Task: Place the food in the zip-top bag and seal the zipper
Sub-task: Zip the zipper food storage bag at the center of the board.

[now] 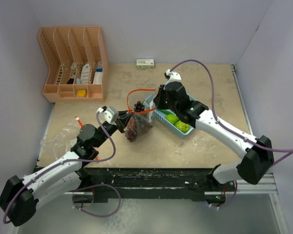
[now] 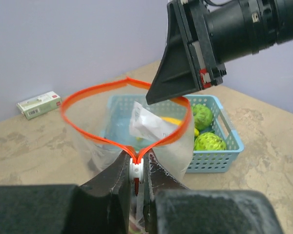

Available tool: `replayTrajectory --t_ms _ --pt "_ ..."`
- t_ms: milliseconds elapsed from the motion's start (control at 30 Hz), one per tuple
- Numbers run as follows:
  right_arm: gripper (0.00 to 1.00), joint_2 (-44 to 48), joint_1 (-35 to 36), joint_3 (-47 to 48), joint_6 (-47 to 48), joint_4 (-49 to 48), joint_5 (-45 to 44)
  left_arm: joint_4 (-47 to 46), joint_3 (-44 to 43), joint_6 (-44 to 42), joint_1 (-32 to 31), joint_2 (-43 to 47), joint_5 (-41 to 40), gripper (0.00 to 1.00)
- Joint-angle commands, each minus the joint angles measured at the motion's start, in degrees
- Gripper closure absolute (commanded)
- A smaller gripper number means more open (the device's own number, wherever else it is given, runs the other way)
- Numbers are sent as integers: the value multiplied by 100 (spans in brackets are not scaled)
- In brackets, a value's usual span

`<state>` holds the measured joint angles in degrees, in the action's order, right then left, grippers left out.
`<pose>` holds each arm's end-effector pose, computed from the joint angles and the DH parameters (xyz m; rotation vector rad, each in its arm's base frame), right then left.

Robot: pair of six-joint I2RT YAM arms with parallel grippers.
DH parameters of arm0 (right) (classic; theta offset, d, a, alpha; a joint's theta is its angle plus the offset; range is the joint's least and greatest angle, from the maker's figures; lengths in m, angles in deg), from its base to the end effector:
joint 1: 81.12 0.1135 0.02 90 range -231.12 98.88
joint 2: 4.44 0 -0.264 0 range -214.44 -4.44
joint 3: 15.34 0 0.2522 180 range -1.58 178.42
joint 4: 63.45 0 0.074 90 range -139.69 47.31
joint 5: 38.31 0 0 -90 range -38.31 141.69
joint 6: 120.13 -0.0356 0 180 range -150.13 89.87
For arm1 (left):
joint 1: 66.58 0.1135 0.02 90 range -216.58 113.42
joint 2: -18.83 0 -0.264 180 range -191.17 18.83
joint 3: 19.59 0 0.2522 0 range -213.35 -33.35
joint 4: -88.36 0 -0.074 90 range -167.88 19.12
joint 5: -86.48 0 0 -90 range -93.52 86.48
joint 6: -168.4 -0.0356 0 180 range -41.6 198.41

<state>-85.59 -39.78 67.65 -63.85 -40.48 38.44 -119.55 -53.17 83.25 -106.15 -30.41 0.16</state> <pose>0.2553 0.2137 0.3433 0.0257 1.9845 0.6441 0.1508 -0.1276 0.2686 0.4678 1.3106 -0.6933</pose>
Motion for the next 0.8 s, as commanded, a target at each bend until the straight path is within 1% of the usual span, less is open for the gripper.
replayTrajectory --t_ms 0,33,133,200,233,267,300,367,433,500,567,633,700,767 --pt "66 549 -49 -131 188 175 -658 1248 -808 -195 -32 575 412 100" --pt "56 645 -50 -145 286 283 -716 1394 -822 -223 -32 629 587 100" --pt "34 1114 -54 -279 833 225 -662 1629 -734 -255 -31 644 932 100" --pt "20 1549 -51 -554 1379 -329 -244 1735 -591 -214 -28 628 963 100" --pt "16 1762 -53 -733 1739 -641 166 1794 -511 -186 -21 632 951 100" --pt "17 1919 -56 -872 2062 -885 830 1910 -502 -147 -24 653 927 100" --pt "21 2017 -55 -945 2307 -1000 1270 2060 -536 -82 -19 671 892 100" --pt "27 2035 -51 -967 2920 -1167 1851 2481 -732 13 -21 707 825 100" --pt "30 1913 -50 -951 3440 -1169 2579 3125 -1111 90 -24 702 760 100" --pt "33 1705 -50 -926 3932 -1152 3076 3922 -1590 210 -25 654 655 100" --pt "33 1606 -52 -1023 4171 -1425 3322 4654 -2093 342 -24 599 611 100" --pt "33 1561 -56 -1037 4250 -1564 3361 5078 -2511 410 -23 575 618 100" --pt "34 1579 -54 -1011 4217 -1615 3399 5180 -2910 339 -20 554 666 100" --pt "34 1676 -49 -1000 4210 -1722 3404 5175 -3290 93 -21 420 789 100"
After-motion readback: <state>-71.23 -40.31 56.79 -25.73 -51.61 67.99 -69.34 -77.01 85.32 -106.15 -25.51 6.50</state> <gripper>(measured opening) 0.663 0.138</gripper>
